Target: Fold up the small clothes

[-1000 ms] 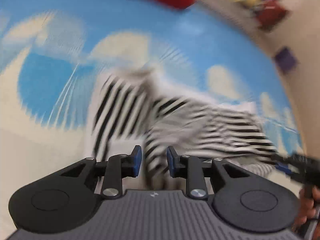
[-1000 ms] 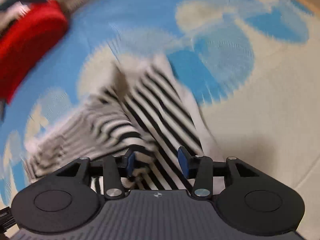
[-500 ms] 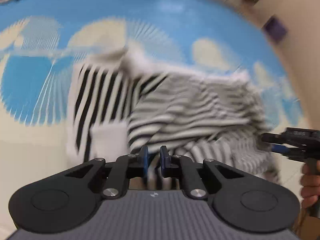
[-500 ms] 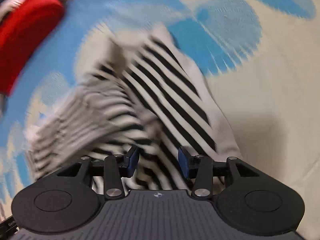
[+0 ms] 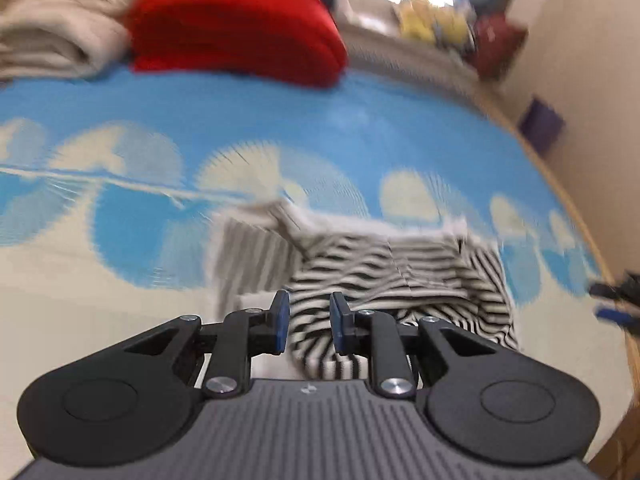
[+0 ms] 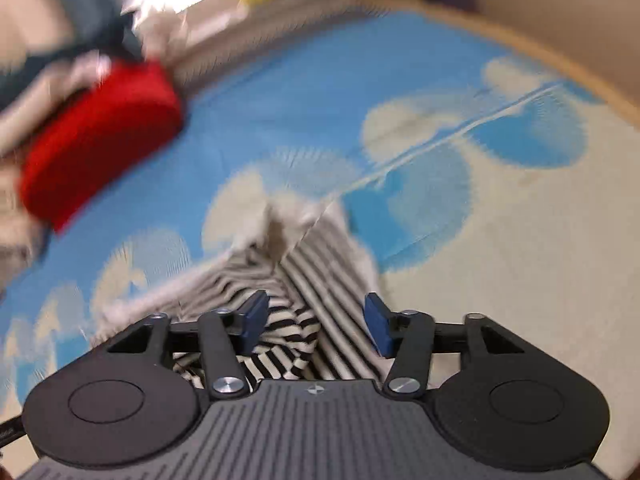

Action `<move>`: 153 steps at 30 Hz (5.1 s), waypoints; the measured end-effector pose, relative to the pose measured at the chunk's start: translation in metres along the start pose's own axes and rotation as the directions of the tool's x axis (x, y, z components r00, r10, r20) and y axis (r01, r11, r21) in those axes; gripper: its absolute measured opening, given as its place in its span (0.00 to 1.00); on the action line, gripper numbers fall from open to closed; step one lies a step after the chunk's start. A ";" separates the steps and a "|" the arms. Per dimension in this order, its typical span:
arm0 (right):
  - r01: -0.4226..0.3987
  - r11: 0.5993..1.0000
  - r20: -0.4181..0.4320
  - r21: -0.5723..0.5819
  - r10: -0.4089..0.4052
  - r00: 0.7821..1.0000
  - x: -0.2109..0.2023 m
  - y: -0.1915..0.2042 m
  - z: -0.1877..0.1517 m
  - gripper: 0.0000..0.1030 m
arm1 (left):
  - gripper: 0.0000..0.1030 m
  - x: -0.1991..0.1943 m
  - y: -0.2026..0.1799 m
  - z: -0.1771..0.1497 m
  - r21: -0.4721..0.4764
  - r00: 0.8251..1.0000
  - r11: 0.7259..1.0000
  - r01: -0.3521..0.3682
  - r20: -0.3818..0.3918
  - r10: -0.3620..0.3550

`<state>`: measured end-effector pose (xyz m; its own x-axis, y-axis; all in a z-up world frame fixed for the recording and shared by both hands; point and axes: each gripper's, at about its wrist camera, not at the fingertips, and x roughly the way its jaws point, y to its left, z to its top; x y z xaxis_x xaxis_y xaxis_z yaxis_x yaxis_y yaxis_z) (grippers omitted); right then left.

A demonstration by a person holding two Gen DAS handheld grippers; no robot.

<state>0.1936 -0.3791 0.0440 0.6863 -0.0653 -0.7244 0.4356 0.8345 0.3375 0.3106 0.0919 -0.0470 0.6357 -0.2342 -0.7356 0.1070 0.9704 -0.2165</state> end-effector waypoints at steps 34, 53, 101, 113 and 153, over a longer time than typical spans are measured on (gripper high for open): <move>0.130 0.981 -0.289 -0.143 -0.167 0.943 -0.021 -0.117 -0.210 0.61 | 0.61 -0.032 0.056 -0.227 -0.167 0.927 0.975 -0.147 -0.367 0.076; 0.128 0.988 -0.313 -0.084 -0.148 0.938 -0.044 -0.113 -0.213 0.09 | 0.09 -0.052 0.062 -0.225 -0.165 0.921 0.981 -0.100 -0.389 0.028; -0.144 0.989 -0.238 -0.012 0.137 0.961 -0.097 -0.059 -0.089 0.07 | 0.08 -0.093 0.076 -0.083 -0.020 0.957 0.988 0.151 -0.249 -0.151; -0.182 0.946 -0.182 0.268 0.235 0.955 0.021 -0.078 -0.062 0.33 | 0.55 -0.016 0.119 -0.031 -0.200 0.969 0.964 0.178 -0.137 -0.207; -0.074 0.995 0.202 -0.068 0.086 0.976 0.042 -0.006 -0.056 0.15 | 0.18 0.039 0.014 -0.038 0.073 0.982 0.982 0.174 0.057 -0.179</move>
<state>0.1871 -0.3568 -0.0221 0.8248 -0.1023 -0.5560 0.3430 0.8724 0.3484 0.3077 0.0943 -0.1033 0.6488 -0.4000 -0.6473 0.2714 0.9164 -0.2943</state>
